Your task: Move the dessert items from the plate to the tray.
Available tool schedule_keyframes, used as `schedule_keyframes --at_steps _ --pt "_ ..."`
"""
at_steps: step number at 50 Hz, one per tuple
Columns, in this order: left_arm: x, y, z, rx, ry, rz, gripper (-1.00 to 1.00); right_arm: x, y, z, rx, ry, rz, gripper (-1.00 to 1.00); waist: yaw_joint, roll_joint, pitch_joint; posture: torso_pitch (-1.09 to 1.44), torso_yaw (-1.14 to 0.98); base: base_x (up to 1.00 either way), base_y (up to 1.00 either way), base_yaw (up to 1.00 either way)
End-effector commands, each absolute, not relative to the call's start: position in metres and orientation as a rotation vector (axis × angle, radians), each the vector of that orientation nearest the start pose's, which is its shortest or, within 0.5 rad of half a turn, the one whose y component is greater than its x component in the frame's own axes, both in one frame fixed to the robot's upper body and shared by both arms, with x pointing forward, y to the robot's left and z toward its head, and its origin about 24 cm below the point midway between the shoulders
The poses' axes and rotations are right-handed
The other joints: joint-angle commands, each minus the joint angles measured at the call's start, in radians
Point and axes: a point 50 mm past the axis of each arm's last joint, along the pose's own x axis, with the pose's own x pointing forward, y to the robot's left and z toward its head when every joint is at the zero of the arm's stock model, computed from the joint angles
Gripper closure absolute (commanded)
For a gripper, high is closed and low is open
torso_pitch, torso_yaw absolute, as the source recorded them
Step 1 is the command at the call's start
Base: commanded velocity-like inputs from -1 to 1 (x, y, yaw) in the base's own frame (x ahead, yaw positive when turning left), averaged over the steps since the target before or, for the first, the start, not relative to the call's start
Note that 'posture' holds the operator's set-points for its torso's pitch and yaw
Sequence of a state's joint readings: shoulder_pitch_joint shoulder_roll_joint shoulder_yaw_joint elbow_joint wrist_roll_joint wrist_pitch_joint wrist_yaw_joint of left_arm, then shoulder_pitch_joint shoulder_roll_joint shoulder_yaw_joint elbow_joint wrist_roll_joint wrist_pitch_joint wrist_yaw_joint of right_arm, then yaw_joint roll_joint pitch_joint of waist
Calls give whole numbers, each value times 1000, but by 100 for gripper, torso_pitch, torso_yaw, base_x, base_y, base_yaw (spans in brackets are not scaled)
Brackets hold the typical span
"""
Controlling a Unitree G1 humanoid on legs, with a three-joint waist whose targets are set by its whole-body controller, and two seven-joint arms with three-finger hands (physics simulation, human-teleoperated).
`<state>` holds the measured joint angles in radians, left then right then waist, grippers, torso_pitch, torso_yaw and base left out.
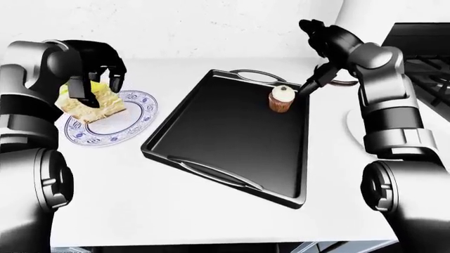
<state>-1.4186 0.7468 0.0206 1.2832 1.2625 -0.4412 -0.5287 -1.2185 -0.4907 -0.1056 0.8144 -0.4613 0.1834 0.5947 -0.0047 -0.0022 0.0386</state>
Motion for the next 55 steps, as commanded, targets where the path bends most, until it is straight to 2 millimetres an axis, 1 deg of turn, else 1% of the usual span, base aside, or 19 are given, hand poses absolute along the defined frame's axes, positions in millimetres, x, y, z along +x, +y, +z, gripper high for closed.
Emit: schedule_keyframes --at_steps 1,14,15,20,25,26,29,31,32,35,36,41,43,47,50,51,53,55 --pt "392 276 317 1691 113 -149 100 401 -214 304 -763 -111 189 -100 -1 4 -34 0 0 0 0 0" --pt "392 262 340 1722 1 -108 100 400 -216 305 -760 -113 184 -100 0 2 -32 0 0 0 0 0" --pt "392 255 346 1729 -43 -105 100 400 -216 305 -759 -114 183 -100 0 2 -31 0 0 0 0 0" --pt "395 236 354 1714 -100 -149 100 401 -215 307 -756 -120 182 -100 2 -2 -29 0 0 0 0 0" --pt "401 202 357 1717 -201 -211 100 401 -214 311 -760 -126 180 -100 4 -6 -28 0 0 0 0 0" --pt "401 199 357 1713 -215 -216 100 401 -214 312 -762 -126 179 -100 5 -6 -28 0 0 0 0 0" --pt "404 176 358 1705 -264 -268 100 401 -214 312 -761 -129 180 -100 5 -9 -28 0 0 0 0 0" --pt "404 161 363 1717 -306 -282 100 401 -214 313 -761 -131 180 -100 6 -12 -28 0 0 0 0 0" --pt "405 156 363 1712 -317 -289 100 401 -214 313 -759 -133 180 -100 6 -13 -28 0 0 0 0 0" --pt "404 129 362 1728 -391 -360 100 401 -214 316 -757 -139 173 -100 6 -18 -27 0 0 0 0 0" --pt "404 125 362 1730 -399 -373 100 401 -214 318 -758 -143 172 -100 6 -20 -26 0 0 0 0 0" --pt "401 89 357 1727 -490 -469 100 401 -213 324 -750 -163 156 -100 8 -24 -25 0 0 0 0 0" --pt "401 82 354 1764 -499 -495 100 400 -215 325 -748 -164 143 -100 9 -26 -24 0 0 0 0 0" --pt "398 60 342 1810 -550 -581 100 401 -218 322 -743 -161 129 -100 9 -31 -24 0 0 0 0 0" --pt "394 46 335 1808 -592 -666 100 402 -218 322 -742 -161 127 -100 9 -35 -25 0 0 0 0 0" --pt "392 42 336 1796 -608 -681 100 402 -218 322 -742 -161 124 -100 10 -36 -24 0 0 0 0 0" --pt "387 33 329 1801 -633 -777 100 402 -218 322 -740 -160 119 -100 11 -38 -24 0 0 0 0 0" --pt "385 26 329 1818 -648 -777 100 402 -218 322 -738 -162 116 -100 11 -40 -23 0 0 0 0 0"
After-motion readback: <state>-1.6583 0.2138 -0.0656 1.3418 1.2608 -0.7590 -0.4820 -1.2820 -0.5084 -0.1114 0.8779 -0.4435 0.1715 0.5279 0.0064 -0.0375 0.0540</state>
